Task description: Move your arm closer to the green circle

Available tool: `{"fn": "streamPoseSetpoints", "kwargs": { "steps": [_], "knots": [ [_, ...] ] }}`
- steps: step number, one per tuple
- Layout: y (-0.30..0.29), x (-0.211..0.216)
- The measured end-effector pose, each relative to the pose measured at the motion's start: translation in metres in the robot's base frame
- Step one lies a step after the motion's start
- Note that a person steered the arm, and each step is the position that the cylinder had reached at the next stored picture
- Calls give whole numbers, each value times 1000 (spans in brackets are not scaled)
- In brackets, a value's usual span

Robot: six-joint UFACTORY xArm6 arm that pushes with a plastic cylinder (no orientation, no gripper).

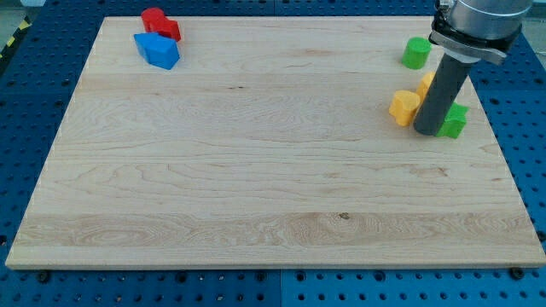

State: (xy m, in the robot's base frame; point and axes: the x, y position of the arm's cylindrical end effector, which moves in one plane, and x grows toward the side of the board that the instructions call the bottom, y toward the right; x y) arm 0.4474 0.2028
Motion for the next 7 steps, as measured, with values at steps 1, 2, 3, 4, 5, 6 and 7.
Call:
{"fn": "streamPoseSetpoints", "kwargs": {
  "steps": [1,2,3,4,5,6,7],
  "knots": [
    [-31,4],
    [-89,-10],
    [-130,-58],
    [-132,-117],
    [-132,-164],
    [-113,-184],
    [-68,-184]
  ]
}}
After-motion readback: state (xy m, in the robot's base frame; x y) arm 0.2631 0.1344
